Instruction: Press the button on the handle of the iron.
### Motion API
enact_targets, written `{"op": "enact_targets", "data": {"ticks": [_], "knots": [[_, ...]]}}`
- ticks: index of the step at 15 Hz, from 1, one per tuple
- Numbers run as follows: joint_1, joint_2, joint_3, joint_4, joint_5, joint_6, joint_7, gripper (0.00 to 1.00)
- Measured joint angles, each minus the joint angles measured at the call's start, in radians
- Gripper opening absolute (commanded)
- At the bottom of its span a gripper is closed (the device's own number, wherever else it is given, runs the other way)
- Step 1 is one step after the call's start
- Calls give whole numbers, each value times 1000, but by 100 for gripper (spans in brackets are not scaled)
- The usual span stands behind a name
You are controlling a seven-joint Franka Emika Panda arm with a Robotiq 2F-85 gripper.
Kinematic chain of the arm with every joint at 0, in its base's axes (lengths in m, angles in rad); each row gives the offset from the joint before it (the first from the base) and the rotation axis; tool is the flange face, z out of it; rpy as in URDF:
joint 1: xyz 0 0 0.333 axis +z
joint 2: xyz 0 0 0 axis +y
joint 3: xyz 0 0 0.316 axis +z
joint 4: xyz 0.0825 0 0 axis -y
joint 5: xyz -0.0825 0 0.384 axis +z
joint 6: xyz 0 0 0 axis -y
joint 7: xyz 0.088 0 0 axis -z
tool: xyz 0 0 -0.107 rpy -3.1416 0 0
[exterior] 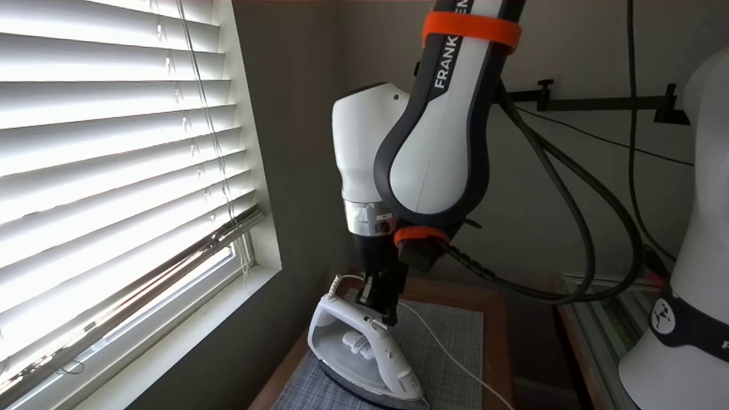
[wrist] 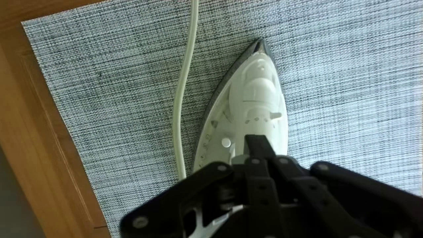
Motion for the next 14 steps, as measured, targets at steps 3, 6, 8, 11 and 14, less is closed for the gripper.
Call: {"op": "enact_targets", "data": {"ticks": [3, 6, 8, 11, 14], "knots": [[0, 0, -3, 0, 0, 0, 0, 0], [0, 1, -6, 0, 0, 0, 0, 0], [0, 2, -6, 0, 0, 0, 0, 0], [-1, 9, -6, 0, 0, 0, 0, 0], [-1, 20, -6, 0, 5, 0, 0, 0]]}}
